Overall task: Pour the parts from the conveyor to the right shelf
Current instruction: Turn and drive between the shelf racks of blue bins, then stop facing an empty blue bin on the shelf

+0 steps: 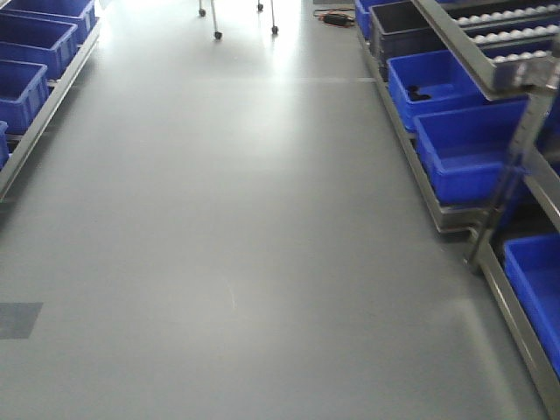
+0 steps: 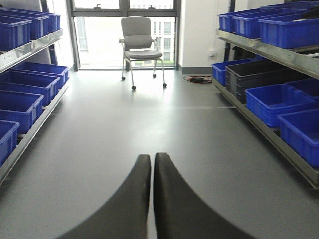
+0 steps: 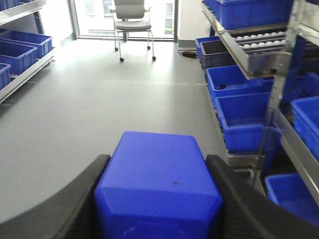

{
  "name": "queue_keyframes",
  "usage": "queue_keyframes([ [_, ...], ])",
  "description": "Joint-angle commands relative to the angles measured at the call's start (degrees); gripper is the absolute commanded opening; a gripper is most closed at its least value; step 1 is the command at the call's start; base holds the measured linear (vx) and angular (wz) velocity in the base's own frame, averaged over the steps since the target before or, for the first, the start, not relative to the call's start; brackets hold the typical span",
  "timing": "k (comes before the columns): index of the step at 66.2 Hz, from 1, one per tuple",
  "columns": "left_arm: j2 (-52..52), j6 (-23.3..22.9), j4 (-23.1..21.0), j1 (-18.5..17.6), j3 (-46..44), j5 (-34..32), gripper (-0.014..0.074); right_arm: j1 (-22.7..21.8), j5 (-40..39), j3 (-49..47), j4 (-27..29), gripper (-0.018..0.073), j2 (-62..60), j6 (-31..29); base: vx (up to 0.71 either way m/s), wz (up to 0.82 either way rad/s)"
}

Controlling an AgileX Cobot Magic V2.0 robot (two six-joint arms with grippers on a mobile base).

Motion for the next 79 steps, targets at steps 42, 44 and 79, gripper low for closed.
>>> queue_keyframes([
  [42, 1.02, -0.49, -0.45, -0.42, -1.12, -4.48, -0.0006, -0.03, -4.69, -1.58, -0.45, -0.0004, 1.19, -0.02, 0.52, 0.7],
  [44, 1.02, -0.49, -0.45, -0.42, -1.12, -4.48, -0.0006, -0.03, -4.69, -1.58, -0.45, -0.0004, 1.19, -0.02, 0.47, 0.89],
  [79, 1.02, -0.49, -0.45, -0.42, -1.12, -4.48, -0.0006, -0.03, -4.69, -1.58, -0.45, -0.0004, 1.19, -0.02, 0.42, 0.76],
])
